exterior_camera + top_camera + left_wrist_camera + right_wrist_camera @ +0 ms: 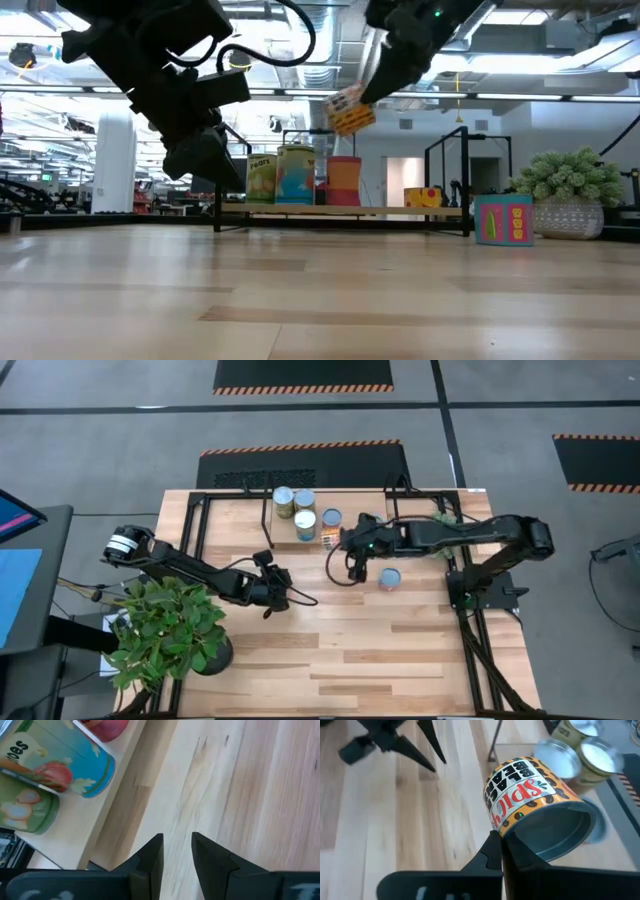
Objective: Pick and place cans onto a shelf
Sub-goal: Put the canned black beans on the shelf
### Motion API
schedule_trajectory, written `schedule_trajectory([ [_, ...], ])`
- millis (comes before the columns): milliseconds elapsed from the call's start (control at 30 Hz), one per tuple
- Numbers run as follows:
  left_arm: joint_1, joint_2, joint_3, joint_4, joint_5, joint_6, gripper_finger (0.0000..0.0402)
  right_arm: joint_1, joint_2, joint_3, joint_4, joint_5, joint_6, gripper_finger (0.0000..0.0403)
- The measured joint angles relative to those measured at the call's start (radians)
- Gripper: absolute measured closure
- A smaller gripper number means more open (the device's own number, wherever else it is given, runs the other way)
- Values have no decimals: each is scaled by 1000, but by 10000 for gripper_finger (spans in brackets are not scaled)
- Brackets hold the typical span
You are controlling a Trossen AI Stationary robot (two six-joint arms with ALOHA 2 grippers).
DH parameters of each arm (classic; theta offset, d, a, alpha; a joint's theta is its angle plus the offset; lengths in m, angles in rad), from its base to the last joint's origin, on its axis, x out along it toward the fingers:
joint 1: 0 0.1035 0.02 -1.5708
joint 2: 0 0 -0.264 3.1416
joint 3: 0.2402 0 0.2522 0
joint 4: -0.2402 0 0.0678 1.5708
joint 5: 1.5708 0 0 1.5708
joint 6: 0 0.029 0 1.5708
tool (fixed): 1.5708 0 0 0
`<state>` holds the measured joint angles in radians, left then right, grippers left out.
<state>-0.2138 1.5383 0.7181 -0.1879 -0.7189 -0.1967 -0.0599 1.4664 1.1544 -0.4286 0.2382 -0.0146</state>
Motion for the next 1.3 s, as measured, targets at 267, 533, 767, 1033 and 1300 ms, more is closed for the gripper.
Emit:
schedule_trajectory([
  [267, 0, 0, 0, 5, 0, 1, 308, -144, 54, 257, -365, 3, -101, 398],
  [533, 2, 0, 0, 15, 0, 4, 308, -321, 251, 582, -608, 4, -283, 399],
  [767, 2, 1, 0, 15, 1, 4, 308, -445, 409, 718, -694, 7, -339, 399],
  [1033, 2, 1, 0, 15, 3, 4, 308, -516, 568, 740, -748, -5, -361, 399],
  [1300, 2, 1, 0, 21, 3, 8, 308, -491, 629, 740, -780, -12, -362, 397],
])
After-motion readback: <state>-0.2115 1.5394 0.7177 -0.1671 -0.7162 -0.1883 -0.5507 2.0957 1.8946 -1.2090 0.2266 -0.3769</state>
